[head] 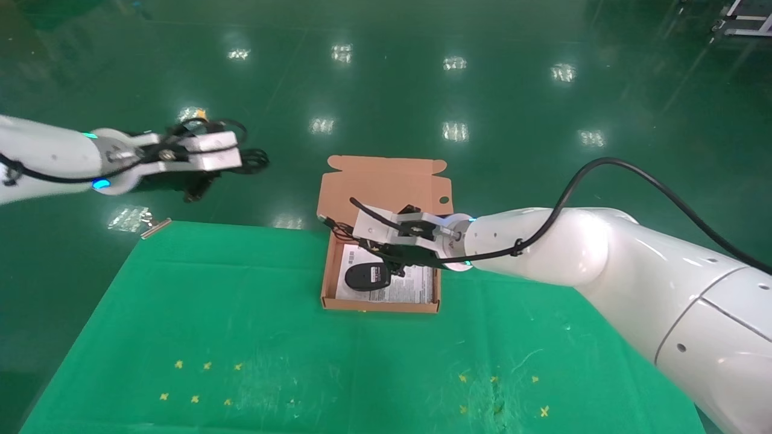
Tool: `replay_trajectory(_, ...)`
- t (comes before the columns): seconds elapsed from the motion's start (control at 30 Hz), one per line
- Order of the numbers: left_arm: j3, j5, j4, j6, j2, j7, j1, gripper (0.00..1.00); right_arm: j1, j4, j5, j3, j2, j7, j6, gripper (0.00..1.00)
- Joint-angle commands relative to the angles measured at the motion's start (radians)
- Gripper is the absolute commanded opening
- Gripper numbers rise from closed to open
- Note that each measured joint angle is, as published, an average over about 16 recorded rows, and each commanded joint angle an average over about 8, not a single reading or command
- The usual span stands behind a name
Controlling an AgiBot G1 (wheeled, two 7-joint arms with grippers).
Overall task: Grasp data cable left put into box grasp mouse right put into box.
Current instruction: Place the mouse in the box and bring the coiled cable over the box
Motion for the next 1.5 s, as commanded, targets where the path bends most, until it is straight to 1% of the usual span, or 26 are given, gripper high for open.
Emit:
replay_trajectory(0.03, 0.001, -0.006, 0.0, -0.004, 0.007, 0.002, 0.007, 0.0, -0.001, 0.01, 0.0, -0.002, 0.007, 0.004, 0.004, 1.0)
replay_trajectory(0.23, 0.003, -0.038, 0.032, -0.036, 0.043, 0.028, 0.037, 0.0, 0.003, 0.012, -0.009, -0.01, 0.017, 0.028, 0.009, 1.0)
replay_trajectory(0.4, 0.006, -0.075, 0.057, -0.067, 0.077, 0.071, 0.066, 0.0, 0.01, 0.021, -0.015, -0.01, 0.039, 0.044, 0.019, 1.0)
replay_trajectory(0.5, 0.007, -0.105, 0.072, -0.096, 0.102, 0.107, 0.088, 0.0, 0.019, 0.034, -0.021, -0.009, 0.068, 0.054, 0.028, 1.0)
replay_trajectory(0.63, 0.009, -0.144, 0.113, -0.147, 0.152, 0.166, 0.118, 0.0, 0.038, 0.07, -0.033, -0.007, 0.13, 0.073, 0.038, 1.0)
replay_trajectory(0.87, 0.013, -0.221, 0.24, -0.239, 0.264, 0.309, 0.154, 0.0, 0.076, 0.187, -0.077, -0.015, 0.257, 0.129, 0.042, 1.0)
replay_trajectory(1.0, 0.021, -0.284, 0.287, -0.298, 0.303, 0.413, 0.18, 0.0, 0.094, 0.277, -0.116, -0.027, 0.335, 0.18, 0.038, 1.0)
replay_trajectory(1.23, 0.057, -0.439, 0.302, -0.354, 0.319, 0.569, 0.216, 0.0, 0.119, 0.437, -0.204, -0.046, 0.452, 0.3, 0.025, 1.0)
replay_trajectory(1.47, 0.118, -0.585, 0.31, -0.366, 0.323, 0.684, 0.223, 0.0, 0.144, 0.552, -0.311, -0.054, 0.515, 0.43, 0.005, 1.0)
replay_trajectory(1.5, 0.127, -0.603, 0.312, -0.365, 0.323, 0.696, 0.222, 0.06, 0.146, 0.564, -0.326, -0.054, 0.522, 0.446, 0.002, 1.0)
